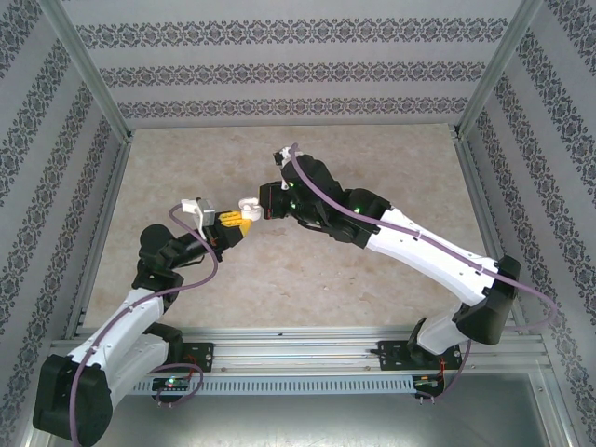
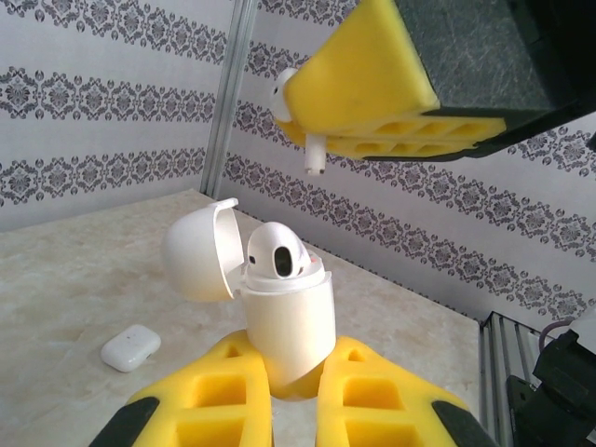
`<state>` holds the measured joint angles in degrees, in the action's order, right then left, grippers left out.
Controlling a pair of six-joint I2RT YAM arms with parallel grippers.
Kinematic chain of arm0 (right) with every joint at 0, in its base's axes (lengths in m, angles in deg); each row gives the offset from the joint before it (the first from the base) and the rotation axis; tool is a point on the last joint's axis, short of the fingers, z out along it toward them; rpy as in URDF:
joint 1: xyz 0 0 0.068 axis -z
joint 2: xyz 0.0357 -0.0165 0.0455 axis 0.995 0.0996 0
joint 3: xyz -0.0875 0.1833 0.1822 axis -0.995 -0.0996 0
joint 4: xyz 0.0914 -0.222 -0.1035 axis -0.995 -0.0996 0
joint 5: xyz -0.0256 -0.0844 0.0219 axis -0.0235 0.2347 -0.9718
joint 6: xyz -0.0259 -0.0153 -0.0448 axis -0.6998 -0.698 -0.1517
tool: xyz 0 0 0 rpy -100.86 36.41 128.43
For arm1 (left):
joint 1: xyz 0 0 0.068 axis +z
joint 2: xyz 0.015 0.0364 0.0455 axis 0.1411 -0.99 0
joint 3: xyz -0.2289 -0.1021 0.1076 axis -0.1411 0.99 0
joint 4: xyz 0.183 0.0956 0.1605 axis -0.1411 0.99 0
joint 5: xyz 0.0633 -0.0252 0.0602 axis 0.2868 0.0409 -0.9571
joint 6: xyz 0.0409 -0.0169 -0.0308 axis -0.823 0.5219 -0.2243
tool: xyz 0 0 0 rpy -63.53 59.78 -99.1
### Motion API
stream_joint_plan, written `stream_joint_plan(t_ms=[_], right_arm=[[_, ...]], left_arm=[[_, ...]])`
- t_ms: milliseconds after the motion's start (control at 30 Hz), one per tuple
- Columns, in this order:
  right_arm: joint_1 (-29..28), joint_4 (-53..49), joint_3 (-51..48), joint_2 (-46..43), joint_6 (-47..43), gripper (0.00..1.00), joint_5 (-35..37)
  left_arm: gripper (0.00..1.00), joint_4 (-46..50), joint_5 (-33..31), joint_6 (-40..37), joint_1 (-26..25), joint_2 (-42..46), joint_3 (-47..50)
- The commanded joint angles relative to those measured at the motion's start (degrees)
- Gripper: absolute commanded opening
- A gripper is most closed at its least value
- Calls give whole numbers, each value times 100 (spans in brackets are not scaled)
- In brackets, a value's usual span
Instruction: Insert the wireless bluetooth earbuds into the charging case
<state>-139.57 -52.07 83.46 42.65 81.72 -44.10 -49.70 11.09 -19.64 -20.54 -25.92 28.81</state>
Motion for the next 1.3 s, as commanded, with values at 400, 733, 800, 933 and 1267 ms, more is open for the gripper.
stream_joint_plan(t_ms=[400, 733, 800, 933, 1267], right_arm=[[-122, 21, 28, 328, 162, 6, -322], [-149, -201, 88, 370, 207, 7, -396], [-148, -444, 170, 385, 239, 9, -314], [-149, -754, 309, 451, 250, 10, -277], [-141, -1450, 941, 808, 270, 7, -556]], left_arm=[[1, -580, -12, 207, -110, -180, -247], [1, -544, -9, 182, -104, -170, -264], [1, -543, -8, 174, -107, -158, -260], [1, -538, -16, 176, -103, -144, -244], [1, -471, 17, 149, -104, -100, -203]])
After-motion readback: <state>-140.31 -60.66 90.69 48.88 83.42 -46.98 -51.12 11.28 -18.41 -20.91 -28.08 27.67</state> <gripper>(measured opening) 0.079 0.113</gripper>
